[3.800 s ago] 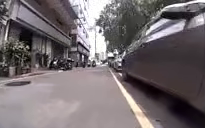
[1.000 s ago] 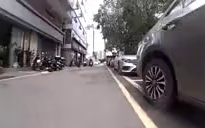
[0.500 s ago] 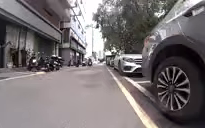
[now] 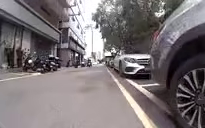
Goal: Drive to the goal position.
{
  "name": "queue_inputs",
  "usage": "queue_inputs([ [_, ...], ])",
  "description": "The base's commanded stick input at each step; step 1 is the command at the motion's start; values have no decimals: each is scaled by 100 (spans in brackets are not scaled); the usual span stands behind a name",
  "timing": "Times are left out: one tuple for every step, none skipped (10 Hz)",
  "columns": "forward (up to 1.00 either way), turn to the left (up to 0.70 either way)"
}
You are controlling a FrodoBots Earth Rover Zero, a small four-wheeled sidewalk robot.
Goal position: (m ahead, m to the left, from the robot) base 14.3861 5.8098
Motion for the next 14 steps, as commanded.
queue_inputs([
  [70,0],
  [70,0],
  [70,0],
  [70,0],
  [70,0],
  [70,0],
  [70,0],
  [70,0],
  [70,0],
  [70,0],
  [70,0],
  [70,0],
  [70,0],
  [70,0],
])
